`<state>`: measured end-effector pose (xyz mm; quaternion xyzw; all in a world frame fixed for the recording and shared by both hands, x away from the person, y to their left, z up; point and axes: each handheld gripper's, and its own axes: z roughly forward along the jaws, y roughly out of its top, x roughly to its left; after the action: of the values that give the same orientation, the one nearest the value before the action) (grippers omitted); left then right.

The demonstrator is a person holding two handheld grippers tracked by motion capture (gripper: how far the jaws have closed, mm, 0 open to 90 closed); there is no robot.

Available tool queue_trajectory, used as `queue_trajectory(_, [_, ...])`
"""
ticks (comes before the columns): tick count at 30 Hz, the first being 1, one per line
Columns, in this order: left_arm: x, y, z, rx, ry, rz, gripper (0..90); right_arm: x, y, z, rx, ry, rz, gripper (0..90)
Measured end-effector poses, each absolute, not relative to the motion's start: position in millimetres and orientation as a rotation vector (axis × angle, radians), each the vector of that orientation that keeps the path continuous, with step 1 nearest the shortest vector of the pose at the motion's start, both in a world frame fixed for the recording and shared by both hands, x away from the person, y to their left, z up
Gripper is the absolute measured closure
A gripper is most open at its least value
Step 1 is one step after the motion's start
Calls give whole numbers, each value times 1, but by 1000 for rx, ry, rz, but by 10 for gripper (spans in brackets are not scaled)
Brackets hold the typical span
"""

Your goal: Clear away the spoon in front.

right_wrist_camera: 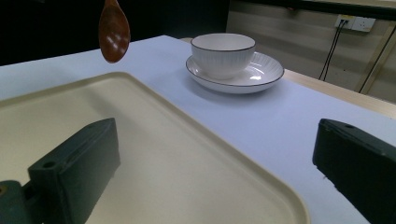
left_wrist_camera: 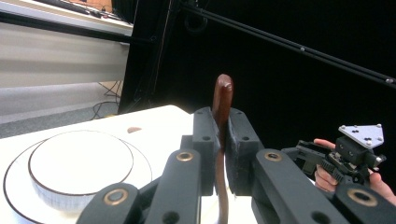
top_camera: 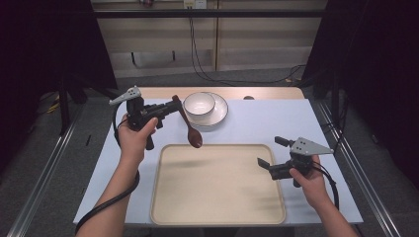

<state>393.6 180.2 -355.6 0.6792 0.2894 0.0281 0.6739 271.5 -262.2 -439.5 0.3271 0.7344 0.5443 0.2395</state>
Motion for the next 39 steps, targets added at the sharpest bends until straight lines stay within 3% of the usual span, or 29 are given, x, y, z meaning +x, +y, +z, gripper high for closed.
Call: queue_trajectory(39, [357, 175, -381, 1598, 617, -44, 839, 272, -263, -438, 910, 1998, 1499, 4])
